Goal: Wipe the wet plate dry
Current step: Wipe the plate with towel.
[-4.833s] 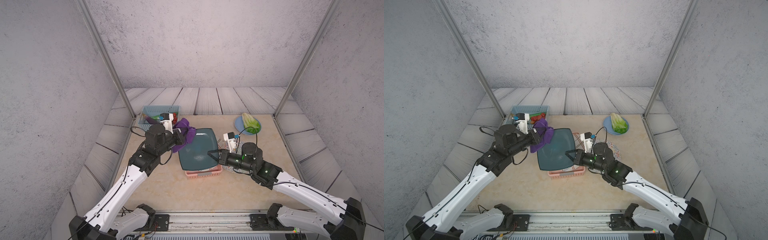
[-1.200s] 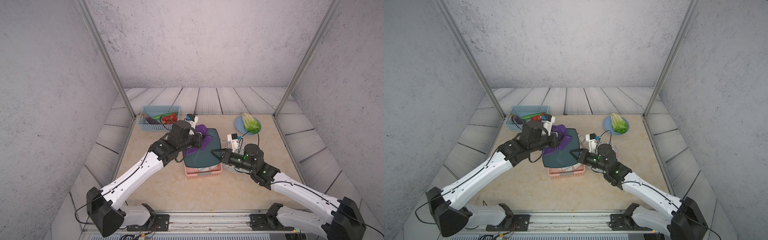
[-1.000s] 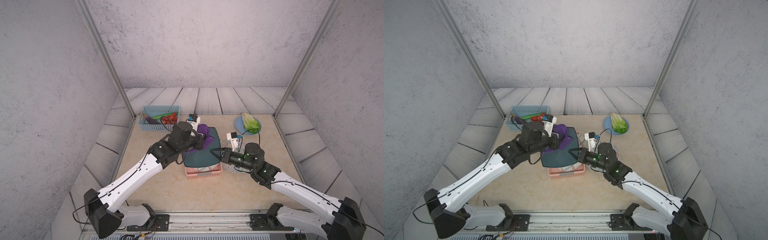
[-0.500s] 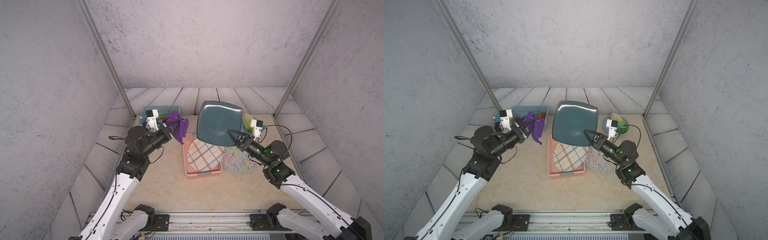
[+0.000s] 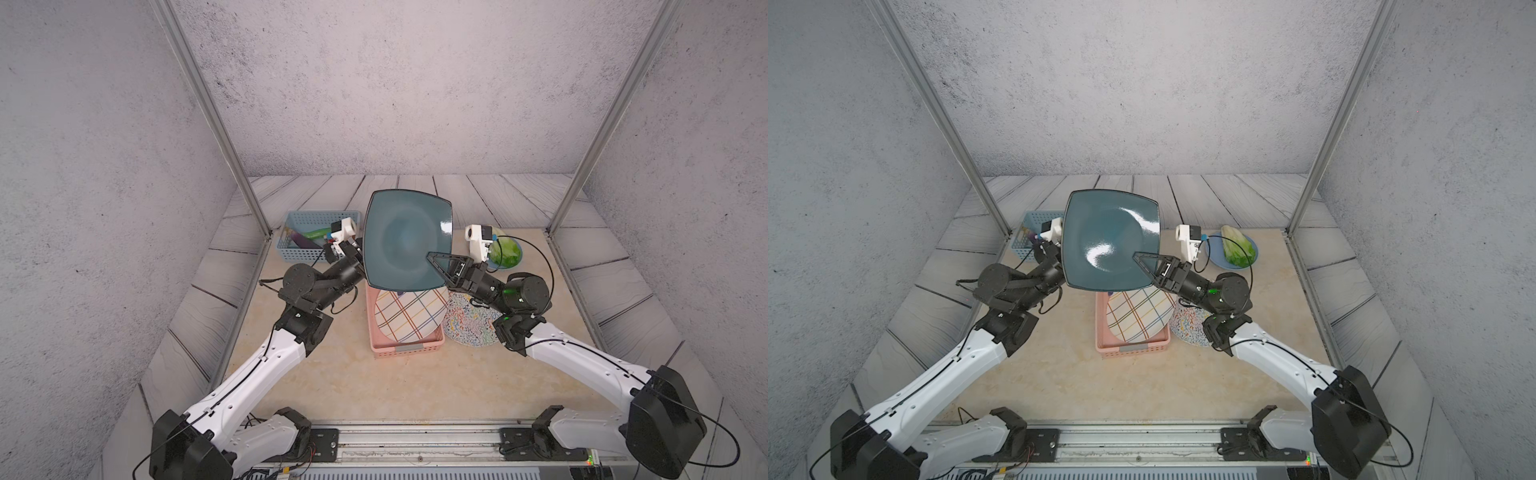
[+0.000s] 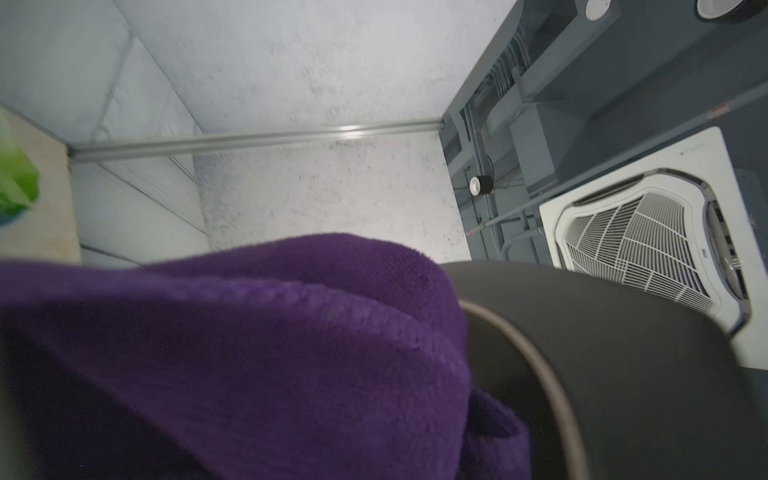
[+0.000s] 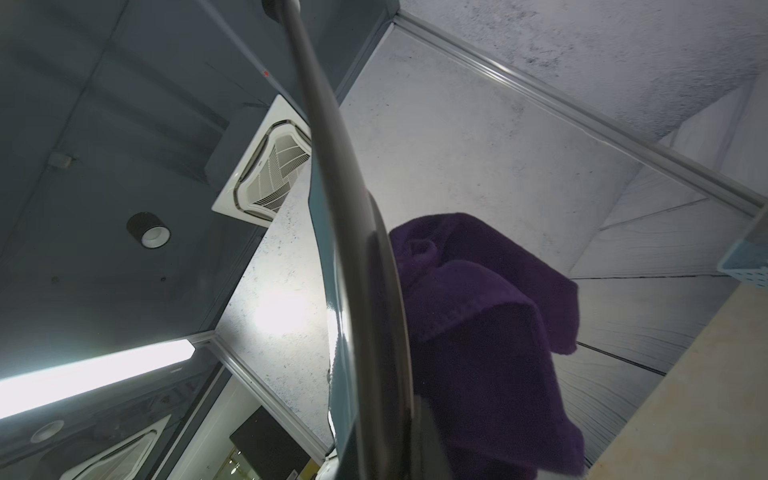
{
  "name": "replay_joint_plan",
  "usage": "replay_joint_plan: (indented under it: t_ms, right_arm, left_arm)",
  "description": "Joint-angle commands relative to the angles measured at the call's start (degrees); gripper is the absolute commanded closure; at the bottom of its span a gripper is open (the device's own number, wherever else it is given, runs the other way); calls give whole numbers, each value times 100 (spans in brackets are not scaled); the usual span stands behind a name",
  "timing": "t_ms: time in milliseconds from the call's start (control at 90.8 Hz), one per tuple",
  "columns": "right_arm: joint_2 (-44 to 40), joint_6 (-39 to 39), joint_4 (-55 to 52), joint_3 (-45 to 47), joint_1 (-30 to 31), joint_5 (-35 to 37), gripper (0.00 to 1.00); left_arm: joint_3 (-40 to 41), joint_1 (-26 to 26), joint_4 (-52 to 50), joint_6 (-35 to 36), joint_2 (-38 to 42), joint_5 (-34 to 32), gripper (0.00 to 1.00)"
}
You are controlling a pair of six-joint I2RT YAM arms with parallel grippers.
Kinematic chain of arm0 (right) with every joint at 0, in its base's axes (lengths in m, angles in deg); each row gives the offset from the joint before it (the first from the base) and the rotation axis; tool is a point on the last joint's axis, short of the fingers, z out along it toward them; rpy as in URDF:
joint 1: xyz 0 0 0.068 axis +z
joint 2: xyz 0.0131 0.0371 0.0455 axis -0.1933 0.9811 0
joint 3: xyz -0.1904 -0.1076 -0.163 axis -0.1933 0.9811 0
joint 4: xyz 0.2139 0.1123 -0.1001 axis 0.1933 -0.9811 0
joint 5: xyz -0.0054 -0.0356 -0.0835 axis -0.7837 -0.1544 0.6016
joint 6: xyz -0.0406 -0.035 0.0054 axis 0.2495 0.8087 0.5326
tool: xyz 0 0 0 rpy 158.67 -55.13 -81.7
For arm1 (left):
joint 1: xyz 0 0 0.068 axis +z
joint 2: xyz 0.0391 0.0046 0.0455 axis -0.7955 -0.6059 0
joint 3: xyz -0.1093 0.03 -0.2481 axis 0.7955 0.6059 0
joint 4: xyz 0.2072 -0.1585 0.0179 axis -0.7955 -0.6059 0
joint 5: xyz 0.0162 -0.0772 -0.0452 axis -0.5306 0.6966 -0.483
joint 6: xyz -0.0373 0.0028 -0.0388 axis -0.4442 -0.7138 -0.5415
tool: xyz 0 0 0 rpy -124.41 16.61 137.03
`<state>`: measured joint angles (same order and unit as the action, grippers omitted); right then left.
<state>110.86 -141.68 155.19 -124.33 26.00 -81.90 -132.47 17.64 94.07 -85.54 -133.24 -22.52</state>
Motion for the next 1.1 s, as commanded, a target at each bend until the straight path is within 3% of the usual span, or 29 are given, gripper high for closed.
replay_joint_plan:
  t_ms: [0, 110, 198, 286, 374, 451, 561, 672, 738, 782, 826, 892, 969, 1035, 1090]
  right_arm:
    - [50, 11, 403, -374, -241, 479, 100]
    - [-189, 27, 283, -152, -481, 568, 100]
    - [-442, 431, -410, -37, -287, 154, 100]
    - [-573, 986, -824, 61, 263, 328, 100]
    - [-470, 1085, -742, -110, 401, 534, 100]
    - [-403, 1057, -826, -352, 156, 587, 100]
    - [-526, 889, -1286, -414, -529, 774, 100]
    - [-954, 810, -1692, -50, -1297, 873, 100]
    - [-1451, 1186, -2463, 168, -1716, 993, 100]
    - [-1901, 1700, -3520, 237, -1878, 1211, 100]
    - [-2362, 2310, -4785, 234, -1939, 1674, 100]
    - [-2922, 2937, -6518, 139, -1952, 2721, 100]
    - [-3311, 3224, -7798, 139, -1965, 3976, 100]
    - [-3657, 3258, -8334, 429, -2002, 4710, 100]
    - [-3862, 3249, -8478, 676, -2059, 4909, 100]
  left_arm:
    - [-92, -433, 780, 105, 86, 50, 100]
    - [-147, 162, 736, -65, 380, 170, 100]
    - [-268, 467, 460, 41, 550, 230, 100]
    - [-346, 344, 381, 210, 433, 273, 100]
    - [-146, -78, 567, 341, 136, 130, 100]
    - [61, -340, 885, 305, -163, 264, 100]
    - [598, -220, 1284, 223, 30, 102, 100]
    - [652, 483, -279, 1076, 938, 357, 100]
    - [271, 816, -2729, 2558, 1550, 113, 100]
    - [-148, 871, -4246, 3700, 1909, -449, 100]
    - [-380, 893, -5320, 4354, 2067, -814, 100]
    - [-430, 1086, -5739, 4692, 2130, -813, 100]
    - [-378, 1349, -5783, 4640, 2038, -544, 100]
    - [-230, 1505, -5706, 4504, 1948, -396, 100]
    - [-71, 1583, -5487, 4386, 1872, -263, 100]
